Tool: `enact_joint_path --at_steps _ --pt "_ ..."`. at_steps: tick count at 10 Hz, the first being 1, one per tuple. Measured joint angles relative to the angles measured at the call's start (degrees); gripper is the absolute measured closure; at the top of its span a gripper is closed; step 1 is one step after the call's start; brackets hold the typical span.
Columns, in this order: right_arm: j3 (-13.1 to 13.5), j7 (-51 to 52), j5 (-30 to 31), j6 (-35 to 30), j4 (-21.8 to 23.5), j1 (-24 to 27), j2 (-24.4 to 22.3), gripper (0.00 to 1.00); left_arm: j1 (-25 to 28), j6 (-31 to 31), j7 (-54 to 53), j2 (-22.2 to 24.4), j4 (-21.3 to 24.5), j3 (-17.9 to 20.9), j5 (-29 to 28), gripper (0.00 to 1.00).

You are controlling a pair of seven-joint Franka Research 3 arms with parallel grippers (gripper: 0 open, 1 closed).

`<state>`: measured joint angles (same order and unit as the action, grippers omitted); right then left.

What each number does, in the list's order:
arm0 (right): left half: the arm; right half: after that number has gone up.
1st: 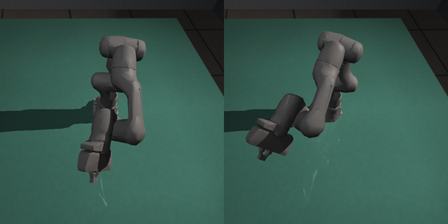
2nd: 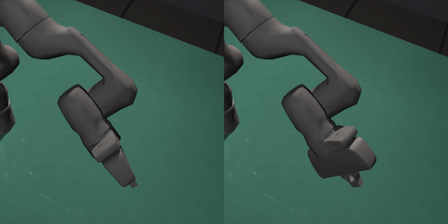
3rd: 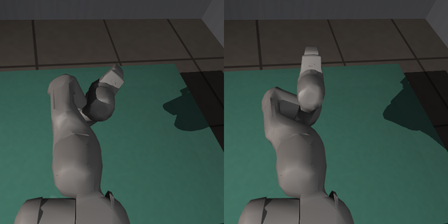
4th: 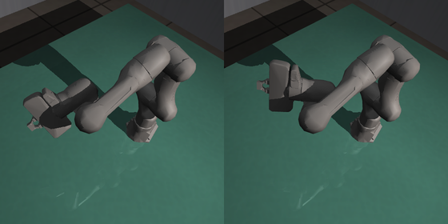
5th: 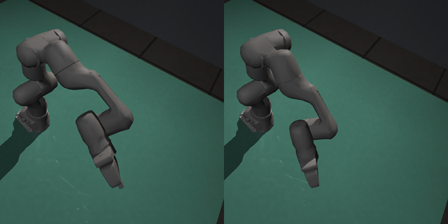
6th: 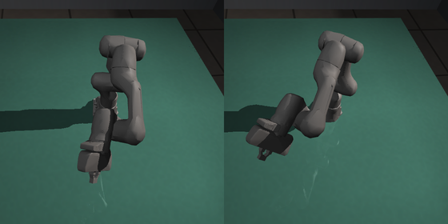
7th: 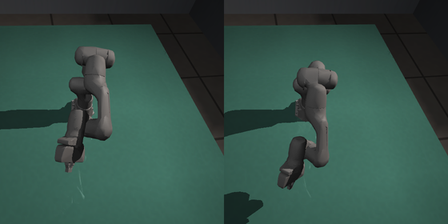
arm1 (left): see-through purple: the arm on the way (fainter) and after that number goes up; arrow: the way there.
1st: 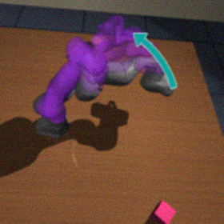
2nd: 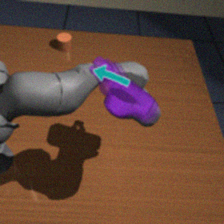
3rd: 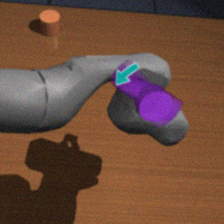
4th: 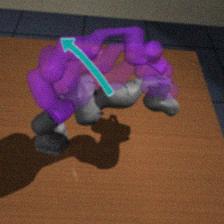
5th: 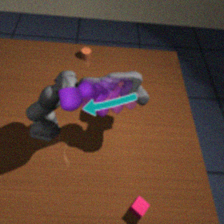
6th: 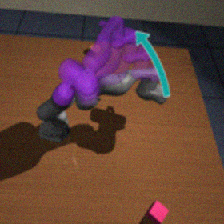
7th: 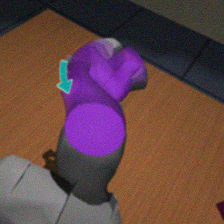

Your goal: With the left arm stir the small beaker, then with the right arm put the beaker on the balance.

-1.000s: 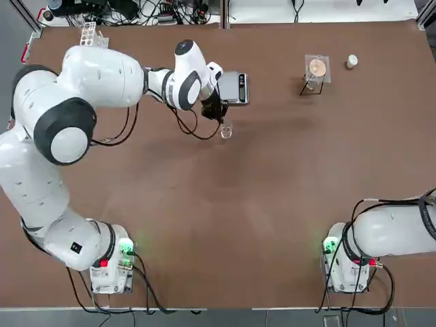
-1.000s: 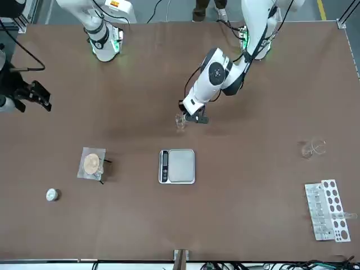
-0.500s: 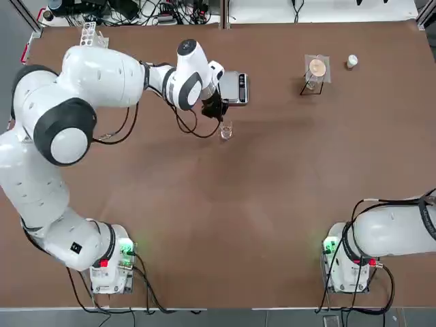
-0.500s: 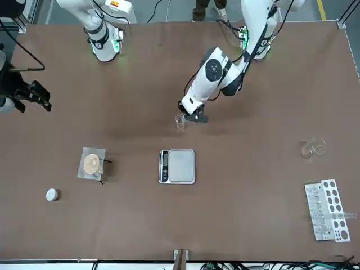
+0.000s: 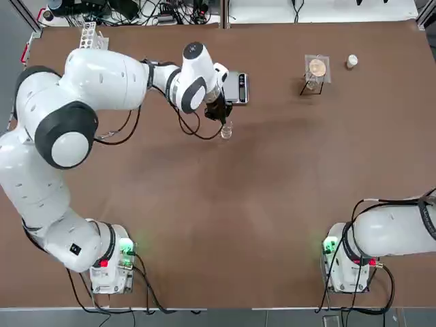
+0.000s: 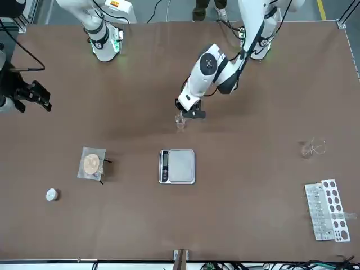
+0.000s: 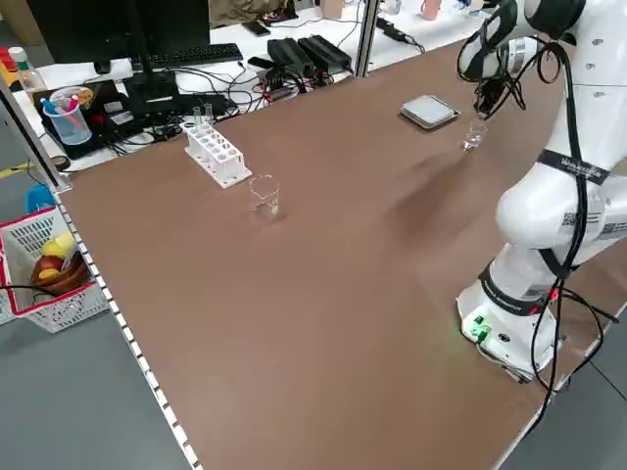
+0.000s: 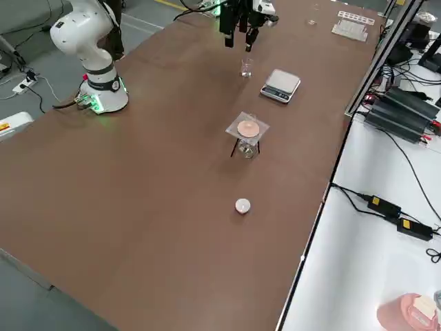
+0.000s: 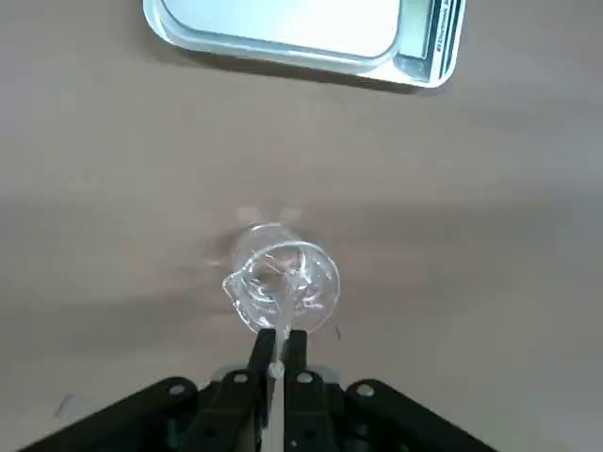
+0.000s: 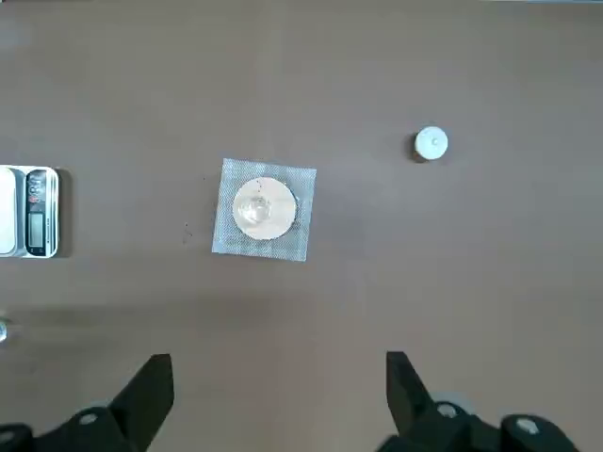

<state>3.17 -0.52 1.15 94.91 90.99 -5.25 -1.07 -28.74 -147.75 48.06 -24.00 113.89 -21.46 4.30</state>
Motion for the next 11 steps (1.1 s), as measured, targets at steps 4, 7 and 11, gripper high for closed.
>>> enact_joint_path --at_steps 4,7,11 --pt "0.0 0.0 0.0 0.0 0.0 0.0 0.0 0.00 -0.1 1.2 6.5 0.2 -0.9 0.0 -7.9 0.93" --pt "0.0 0.0 0.0 0.0 0.0 0.0 0.0 0.00 -0.9 9.1 9.6 0.8 -4.4 0.0 -9.2 0.93" --pt "0.0 0.0 0.0 0.0 0.0 0.0 0.0 0.00 -4.3 11.2 23.3 0.4 -5.7 0.0 -16.3 0.93"
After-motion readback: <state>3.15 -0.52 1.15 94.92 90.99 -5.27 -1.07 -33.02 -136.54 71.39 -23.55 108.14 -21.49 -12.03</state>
